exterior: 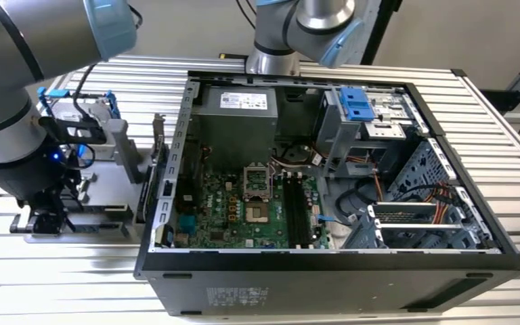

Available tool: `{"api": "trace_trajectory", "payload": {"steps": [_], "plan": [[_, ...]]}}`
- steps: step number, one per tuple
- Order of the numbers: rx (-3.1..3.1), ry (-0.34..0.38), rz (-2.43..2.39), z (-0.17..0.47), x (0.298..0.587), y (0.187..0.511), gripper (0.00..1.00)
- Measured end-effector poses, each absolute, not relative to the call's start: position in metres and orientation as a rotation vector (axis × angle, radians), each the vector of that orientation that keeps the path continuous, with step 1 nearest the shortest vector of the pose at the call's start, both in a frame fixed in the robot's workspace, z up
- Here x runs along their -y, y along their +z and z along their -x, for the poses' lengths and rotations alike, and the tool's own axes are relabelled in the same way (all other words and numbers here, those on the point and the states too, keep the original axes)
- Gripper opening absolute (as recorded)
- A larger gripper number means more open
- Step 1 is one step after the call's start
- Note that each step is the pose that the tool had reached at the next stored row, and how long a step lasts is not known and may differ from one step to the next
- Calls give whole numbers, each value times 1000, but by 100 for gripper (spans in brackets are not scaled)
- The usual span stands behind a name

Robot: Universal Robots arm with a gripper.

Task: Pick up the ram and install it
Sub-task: 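Pick up the ram and move it above insertion slot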

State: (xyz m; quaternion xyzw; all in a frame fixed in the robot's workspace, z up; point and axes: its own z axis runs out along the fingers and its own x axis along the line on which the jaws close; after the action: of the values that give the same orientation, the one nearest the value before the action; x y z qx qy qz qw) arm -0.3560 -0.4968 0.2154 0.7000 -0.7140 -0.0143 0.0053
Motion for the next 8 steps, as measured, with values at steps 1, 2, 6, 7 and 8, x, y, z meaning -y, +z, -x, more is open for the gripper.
{"api": "trace_trajectory", "payload": {"steps": [1, 2, 6, 7, 8], "plan": [[2236, -45, -2192, 356, 497, 214, 100], [2236, -45, -2191, 356, 497, 213, 100], [2238, -45, -2189, 356, 497, 207, 100], [2239, -45, -2188, 356, 497, 206, 100], [2240, -45, -2188, 356, 497, 204, 100]]}}
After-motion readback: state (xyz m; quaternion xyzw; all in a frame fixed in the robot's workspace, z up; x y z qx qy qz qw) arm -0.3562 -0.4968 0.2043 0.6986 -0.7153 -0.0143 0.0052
